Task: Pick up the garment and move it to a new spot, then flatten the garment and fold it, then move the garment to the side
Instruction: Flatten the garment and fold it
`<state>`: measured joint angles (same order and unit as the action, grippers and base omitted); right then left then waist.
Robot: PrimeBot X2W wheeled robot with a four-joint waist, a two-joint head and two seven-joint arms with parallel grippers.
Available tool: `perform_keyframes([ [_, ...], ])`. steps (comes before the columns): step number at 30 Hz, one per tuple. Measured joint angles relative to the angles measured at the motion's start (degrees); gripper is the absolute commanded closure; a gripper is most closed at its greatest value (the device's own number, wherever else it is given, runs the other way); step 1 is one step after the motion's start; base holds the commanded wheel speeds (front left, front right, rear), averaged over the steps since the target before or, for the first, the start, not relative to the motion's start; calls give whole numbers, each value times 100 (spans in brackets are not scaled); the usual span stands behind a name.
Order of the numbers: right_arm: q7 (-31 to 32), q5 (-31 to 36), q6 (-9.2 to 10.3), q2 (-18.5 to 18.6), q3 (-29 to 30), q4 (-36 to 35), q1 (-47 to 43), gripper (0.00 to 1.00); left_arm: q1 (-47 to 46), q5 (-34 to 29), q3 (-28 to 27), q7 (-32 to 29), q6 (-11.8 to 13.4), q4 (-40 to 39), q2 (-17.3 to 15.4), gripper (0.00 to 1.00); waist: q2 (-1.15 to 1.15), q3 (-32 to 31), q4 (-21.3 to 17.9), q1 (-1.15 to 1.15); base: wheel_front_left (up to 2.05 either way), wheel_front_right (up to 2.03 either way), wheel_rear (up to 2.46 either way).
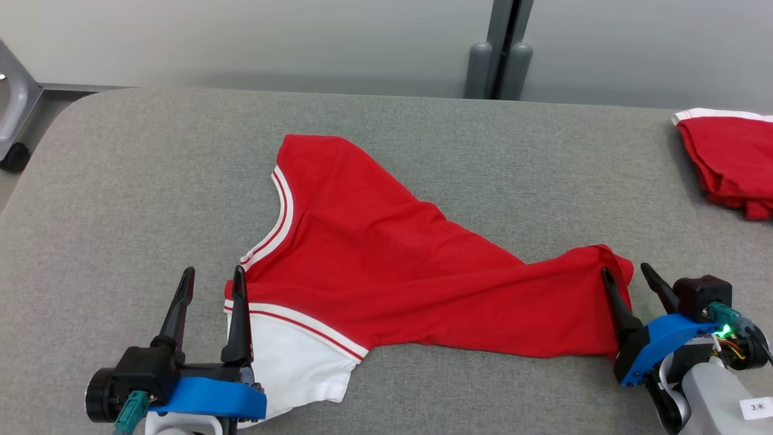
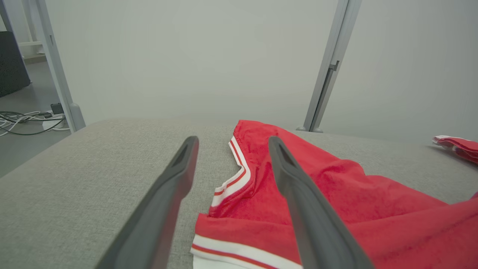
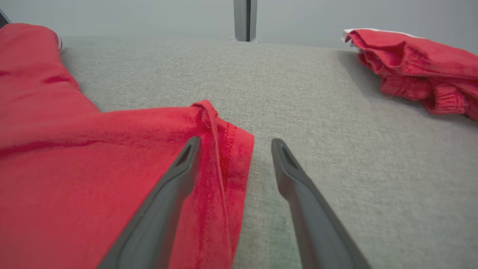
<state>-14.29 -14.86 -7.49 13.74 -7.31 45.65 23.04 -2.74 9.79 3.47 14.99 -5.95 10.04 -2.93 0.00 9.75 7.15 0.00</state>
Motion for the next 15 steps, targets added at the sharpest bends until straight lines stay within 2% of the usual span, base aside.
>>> perform_keyframes([
  [4,-60,-34,0,32,76,-111,-42,0,3,-65,-104,0,12,-15,0,0,0,-59,-159,0,0,0,0],
  [9,-71,25,0,63,638,-1031,-527,0,38,-115,-250,0,12,-54,0,0,0,-142,-369,0,0,0,0],
  [15,-73,189,1,-146,1026,-2139,-1244,0,164,-175,-331,0,12,-87,0,0,0,-264,-551,0,0,0,0],
])
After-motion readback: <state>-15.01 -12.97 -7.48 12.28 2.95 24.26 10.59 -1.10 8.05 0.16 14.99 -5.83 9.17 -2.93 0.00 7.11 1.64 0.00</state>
